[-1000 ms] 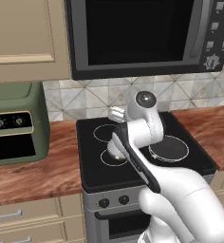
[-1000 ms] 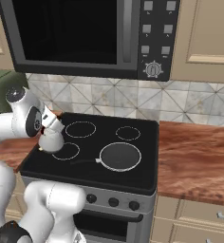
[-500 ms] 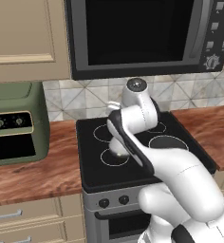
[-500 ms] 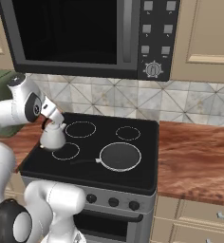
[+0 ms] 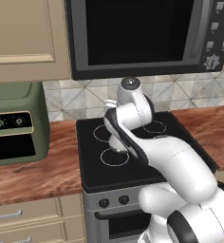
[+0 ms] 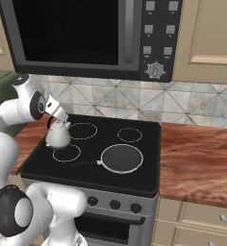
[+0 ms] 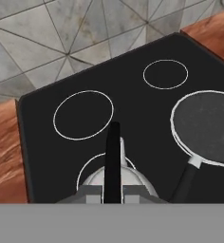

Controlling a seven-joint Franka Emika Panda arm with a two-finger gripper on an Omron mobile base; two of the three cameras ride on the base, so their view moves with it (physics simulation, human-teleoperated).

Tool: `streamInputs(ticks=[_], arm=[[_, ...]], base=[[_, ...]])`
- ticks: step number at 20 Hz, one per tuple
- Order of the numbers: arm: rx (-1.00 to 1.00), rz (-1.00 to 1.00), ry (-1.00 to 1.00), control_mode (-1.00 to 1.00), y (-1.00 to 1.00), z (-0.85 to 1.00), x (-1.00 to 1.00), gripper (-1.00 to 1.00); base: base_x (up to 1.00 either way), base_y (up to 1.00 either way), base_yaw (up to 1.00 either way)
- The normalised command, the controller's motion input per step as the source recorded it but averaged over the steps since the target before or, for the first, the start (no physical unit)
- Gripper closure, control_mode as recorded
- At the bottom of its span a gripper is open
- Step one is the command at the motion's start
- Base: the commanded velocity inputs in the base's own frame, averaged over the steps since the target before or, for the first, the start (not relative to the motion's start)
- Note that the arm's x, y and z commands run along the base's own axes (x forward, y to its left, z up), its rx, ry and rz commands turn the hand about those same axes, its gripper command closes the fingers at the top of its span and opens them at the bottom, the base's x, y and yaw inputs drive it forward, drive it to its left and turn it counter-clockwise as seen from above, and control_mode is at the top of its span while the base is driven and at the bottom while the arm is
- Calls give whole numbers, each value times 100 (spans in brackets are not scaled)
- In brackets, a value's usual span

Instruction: Pick the kettle from the counter and place it on a stove burner. Then turn the burner on.

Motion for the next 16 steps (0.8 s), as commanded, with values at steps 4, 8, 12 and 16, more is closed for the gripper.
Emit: streamInputs(ticks=[4,8,12,16], arm=[[-2,0,0,-100,0,-9,27,100],[-7,0,0,-100,0,-16,22,100],[-7,0,0,-100,0,-16,13,100],[-2,0,0,-100,0,-7,7,100]], base=[[0,0,0],[0,0,0],[0,0,0],[0,0,0]])
